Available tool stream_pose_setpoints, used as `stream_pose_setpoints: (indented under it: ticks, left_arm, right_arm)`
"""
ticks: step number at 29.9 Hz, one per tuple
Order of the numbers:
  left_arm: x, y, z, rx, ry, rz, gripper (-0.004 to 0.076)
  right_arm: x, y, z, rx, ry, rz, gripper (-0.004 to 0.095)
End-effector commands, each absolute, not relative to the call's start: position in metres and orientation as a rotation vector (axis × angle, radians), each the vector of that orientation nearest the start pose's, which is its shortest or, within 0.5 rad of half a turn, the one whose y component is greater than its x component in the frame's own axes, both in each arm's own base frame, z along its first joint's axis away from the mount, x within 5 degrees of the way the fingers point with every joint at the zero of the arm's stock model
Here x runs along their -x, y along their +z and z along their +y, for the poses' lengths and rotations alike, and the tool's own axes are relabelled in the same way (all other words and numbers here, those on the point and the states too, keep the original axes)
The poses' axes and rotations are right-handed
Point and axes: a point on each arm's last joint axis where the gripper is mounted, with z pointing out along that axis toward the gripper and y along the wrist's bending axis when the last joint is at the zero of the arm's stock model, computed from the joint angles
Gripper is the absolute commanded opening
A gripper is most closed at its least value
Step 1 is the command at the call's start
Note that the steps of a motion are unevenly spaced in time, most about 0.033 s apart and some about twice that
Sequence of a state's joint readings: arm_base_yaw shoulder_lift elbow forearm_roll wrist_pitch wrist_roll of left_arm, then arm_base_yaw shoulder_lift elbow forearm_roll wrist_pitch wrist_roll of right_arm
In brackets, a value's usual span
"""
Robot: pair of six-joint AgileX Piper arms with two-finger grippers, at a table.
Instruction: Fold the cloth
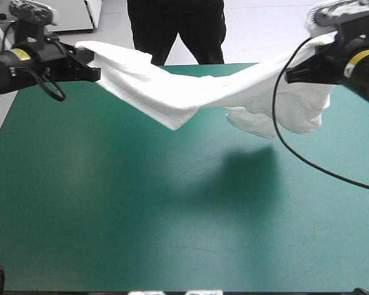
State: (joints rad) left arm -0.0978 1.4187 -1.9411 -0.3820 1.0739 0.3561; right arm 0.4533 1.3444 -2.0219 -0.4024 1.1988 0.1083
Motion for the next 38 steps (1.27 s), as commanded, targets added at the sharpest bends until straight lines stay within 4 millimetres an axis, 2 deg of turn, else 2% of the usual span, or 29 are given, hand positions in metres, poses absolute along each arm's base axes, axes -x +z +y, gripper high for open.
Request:
stream_pose_setpoints:
  ticks: [1,8,12,15,17,19,22,27,33,38]
  left_arm:
    - [-0.210,0.580,-0.052,-0.425,-0.308,1.718,-0.0009]
    - [-0.143,0.597,-0.046,-0.404,-0.335,1.680,-0.0009]
    - [-0.112,0.603,-0.043,-0.408,-0.327,1.642,-0.0009]
    - [-0.100,0.603,-0.039,-0.370,-0.307,1.655,-0.0009]
    - [-0.100,0.600,-0.036,-0.335,-0.282,1.698,-0.0009]
    - [-0.105,0.594,-0.032,-0.306,-0.242,1.742,-0.0009]
    - [-0.122,0.573,-0.030,-0.272,-0.225,1.852,-0.0009]
    - [-0.159,0.518,-0.035,-0.271,-0.265,2.099,-0.0009]
    - [-0.211,0.443,-0.041,-0.259,-0.300,2.395,-0.0009]
    - [-0.257,0.398,-0.044,-0.226,-0.300,2.503,-0.0009]
  right_arm:
    - [-0.170,0.604,0.045,0.197,-0.069,1.730,-0.0017]
    - [-0.125,0.612,0.033,0.229,0.061,1.713,-0.0017]
    - [-0.104,0.612,0.029,0.256,0.132,1.696,-0.0017]
    - [-0.099,0.606,0.029,0.271,0.155,1.717,-0.0017]
    - [-0.102,0.599,0.032,0.285,0.165,1.746,-0.0017]
    - [-0.107,0.590,0.036,0.303,0.175,1.781,-0.0017]
    - [-0.121,0.573,0.045,0.333,0.184,1.851,-0.0017]
    - [-0.152,0.539,0.066,0.384,0.223,1.965,-0.0017]
    - [-0.221,0.489,0.100,0.451,0.182,2.101,-0.0017]
    - [-0.285,0.442,0.130,0.521,0.128,2.194,-0.0017]
